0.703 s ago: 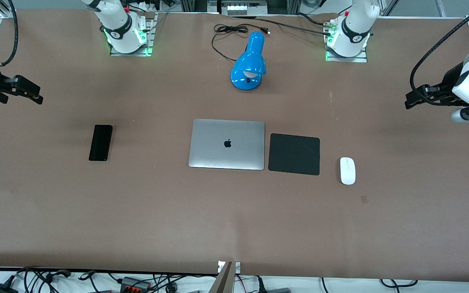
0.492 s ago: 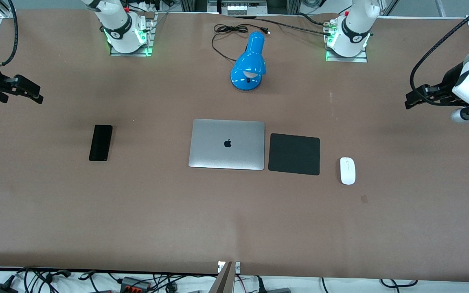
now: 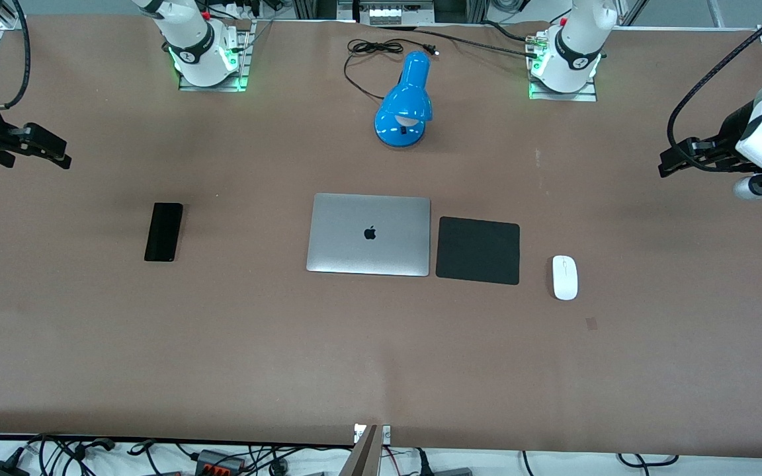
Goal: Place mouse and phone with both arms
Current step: 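Move the right gripper over the black phone while the left gripper reaches the mouse, then lower the right gripper onto the phone while the left gripper lowers onto the mouse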
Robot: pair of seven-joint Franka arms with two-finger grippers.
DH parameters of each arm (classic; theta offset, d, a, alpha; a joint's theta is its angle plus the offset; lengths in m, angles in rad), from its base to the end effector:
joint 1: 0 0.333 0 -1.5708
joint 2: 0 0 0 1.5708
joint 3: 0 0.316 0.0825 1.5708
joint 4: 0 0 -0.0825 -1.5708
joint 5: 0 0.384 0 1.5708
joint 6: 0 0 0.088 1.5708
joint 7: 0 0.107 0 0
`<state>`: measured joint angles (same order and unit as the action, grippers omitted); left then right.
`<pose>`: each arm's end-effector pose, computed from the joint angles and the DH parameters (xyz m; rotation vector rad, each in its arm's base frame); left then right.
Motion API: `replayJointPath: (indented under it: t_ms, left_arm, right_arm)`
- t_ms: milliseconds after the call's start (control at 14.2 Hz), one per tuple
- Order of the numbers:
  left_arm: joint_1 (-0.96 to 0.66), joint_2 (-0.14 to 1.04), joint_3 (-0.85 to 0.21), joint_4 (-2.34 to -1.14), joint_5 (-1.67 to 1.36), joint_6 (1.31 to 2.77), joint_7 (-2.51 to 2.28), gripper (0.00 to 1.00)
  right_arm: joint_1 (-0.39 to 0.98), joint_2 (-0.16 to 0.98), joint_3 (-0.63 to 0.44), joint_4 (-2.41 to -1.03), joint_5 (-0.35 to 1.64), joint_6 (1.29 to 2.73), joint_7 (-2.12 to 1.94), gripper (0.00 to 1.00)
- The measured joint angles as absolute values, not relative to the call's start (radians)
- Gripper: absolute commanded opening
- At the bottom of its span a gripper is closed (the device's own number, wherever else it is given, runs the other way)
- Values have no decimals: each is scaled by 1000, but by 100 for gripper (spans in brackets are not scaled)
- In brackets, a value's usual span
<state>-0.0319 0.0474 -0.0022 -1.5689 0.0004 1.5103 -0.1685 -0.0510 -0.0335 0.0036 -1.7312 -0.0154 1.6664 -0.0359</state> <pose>0.5606 -0.0190 0.5940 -3.1192 -0.2099 0.1649 0.5471 -0.0274 0.5751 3.1271 -0.0153 -0.0499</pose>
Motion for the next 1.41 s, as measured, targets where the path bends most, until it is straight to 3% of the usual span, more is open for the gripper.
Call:
replayJointPath:
  t_ms: [351,703,1124,1405]
  left_arm:
    - [-42,85,-9,-1545,0,1513,-168,100]
    - [-43,221,-13,-1533,0,1548,-167,100]
    - [-108,513,-19,-1511,0,1836,-164,100]
    - [-122,608,-18,-1522,0,1949,-164,100]
  right_arm:
    - [-51,37,4,-1809,-42,1786,-36,100]
    - [-51,138,4,-1893,-50,1914,-36,100]
    - [-57,307,1,-1898,-50,2021,-29,100]
    - [-56,377,2,-1897,-50,2072,10,100]
